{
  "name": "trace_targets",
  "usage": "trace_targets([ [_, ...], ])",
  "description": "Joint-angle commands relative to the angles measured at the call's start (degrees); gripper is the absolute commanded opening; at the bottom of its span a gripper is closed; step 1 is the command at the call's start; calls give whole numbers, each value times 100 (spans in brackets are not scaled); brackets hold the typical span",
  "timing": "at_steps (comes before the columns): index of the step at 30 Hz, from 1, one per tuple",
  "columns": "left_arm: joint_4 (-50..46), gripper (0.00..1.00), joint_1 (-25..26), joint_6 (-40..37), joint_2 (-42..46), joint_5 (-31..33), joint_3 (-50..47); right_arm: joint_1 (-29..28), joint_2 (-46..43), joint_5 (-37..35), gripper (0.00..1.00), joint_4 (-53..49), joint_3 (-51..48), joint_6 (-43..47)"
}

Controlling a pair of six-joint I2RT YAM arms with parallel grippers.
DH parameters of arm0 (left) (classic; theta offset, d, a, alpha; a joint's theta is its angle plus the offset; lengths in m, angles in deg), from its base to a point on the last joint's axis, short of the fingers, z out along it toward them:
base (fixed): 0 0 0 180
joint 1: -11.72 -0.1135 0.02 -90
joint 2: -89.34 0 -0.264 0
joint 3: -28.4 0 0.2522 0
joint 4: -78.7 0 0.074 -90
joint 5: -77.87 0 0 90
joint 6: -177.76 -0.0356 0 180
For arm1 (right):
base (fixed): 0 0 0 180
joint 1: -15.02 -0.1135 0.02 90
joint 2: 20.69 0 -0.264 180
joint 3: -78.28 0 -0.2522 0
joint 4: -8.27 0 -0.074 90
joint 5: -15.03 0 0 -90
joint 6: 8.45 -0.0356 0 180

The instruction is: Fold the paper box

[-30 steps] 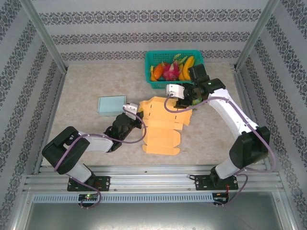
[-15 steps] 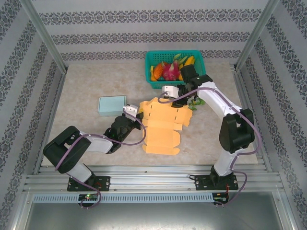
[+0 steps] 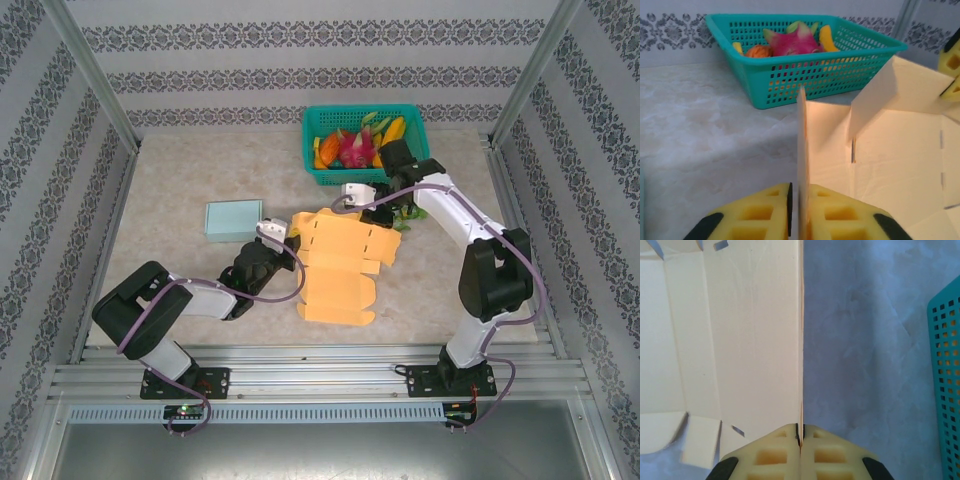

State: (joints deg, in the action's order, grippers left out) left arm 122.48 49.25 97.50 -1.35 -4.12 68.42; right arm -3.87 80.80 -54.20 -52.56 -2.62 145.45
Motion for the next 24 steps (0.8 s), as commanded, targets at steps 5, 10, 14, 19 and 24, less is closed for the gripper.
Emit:
trace_targets([
  [5,-1585,44,69,1148,822,646,256,-323,-65,-1092,0,-168,426,-1655],
  [10,-3551,47,69,1861,1552,1076,684,-523,-287,-1860,0,-349,283,-1947],
  [14,-4289,45,69,2340,2284,1162,606,-756,-254,-1934,0,-628,402,-2214],
  [19,-4803,42,67,2666,1972,202,1239,-1205,-331,-1899,0,-703,291,-1910],
  [24,-4641,37,61,3020,1453,154,1583,-1300,-405,-1754,0,-774,228,-1917],
])
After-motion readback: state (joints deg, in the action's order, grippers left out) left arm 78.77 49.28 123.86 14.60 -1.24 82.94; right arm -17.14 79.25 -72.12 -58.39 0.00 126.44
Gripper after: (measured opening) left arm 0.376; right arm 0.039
